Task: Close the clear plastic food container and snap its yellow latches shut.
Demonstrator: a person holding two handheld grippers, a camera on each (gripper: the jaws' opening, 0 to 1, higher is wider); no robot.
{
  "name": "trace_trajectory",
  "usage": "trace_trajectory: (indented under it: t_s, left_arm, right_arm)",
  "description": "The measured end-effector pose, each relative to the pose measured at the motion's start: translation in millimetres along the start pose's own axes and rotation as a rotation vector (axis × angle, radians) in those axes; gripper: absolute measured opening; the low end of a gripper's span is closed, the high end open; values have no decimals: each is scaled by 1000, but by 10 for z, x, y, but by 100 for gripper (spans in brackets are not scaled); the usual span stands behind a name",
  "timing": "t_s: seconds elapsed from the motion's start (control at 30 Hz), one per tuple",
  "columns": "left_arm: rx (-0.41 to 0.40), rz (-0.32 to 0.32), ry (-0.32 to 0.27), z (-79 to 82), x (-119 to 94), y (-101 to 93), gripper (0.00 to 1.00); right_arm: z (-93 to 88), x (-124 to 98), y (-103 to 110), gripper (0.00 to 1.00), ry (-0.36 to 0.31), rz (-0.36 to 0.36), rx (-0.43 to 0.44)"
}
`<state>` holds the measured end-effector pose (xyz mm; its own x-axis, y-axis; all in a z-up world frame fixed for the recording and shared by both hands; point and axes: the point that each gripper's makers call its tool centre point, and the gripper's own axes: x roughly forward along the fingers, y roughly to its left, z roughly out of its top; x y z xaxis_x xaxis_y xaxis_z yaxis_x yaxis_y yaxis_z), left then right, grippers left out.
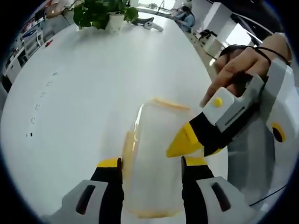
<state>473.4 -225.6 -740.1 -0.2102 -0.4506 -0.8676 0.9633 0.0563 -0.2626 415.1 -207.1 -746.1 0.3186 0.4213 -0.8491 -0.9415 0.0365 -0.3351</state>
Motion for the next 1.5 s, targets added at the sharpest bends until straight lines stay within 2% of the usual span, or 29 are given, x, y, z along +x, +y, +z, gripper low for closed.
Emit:
trace_trajectory:
  t_s: [0.13, 0.17, 0.2, 0.23, 0.27, 0.4, 0.6, 0.7, 0.9, 1.13, 1.33, 1.5]
  left_arm:
    - [-11, -4, 10, 14, -6, 31, 43]
    - [3, -7, 14, 7, -2, 17, 42]
    - [-2, -10, 18, -2, -4, 11, 42]
    - [5, -10, 16, -2, -6, 4, 42]
    - [3, -9, 16, -2, -6, 6, 42]
    - [-1, -16, 22, -5, 0, 20, 41]
    - [4, -47, 22, -2, 15, 22, 41]
    - [6, -83, 47, -27, 59, 34, 40]
    - [15, -103, 72, -26, 56, 14, 38]
    - [17, -89, 63, -21, 31, 5, 40]
    - [2, -77, 48, -7, 15, -15, 42]
    - [12, -44, 54, 15, -8, -31, 43]
  right_arm:
    - [-9, 20, 0, 36, 19, -2, -18]
    - [-64, 207, -46, 36, 67, -73, -70]
    - [-35, 323, 49, 35, 63, -44, -29]
    - [-3, -25, -36, 35, 56, -36, -21]
    - [-3, -72, -44, 35, 53, -33, -23]
    - [-34, 2, -19, 35, 45, -32, -24]
    - [-36, 0, -12, 35, 32, -15, -22]
    - [-35, 8, 3, 35, 36, -2, -29]
    - [-34, 5, 5, 35, 29, -8, -31]
    - [-33, 5, 6, 36, 26, -13, -43]
    - [-24, -34, -1, 38, 3, 9, -47]
    - [11, -59, -14, 38, -4, 41, -11]
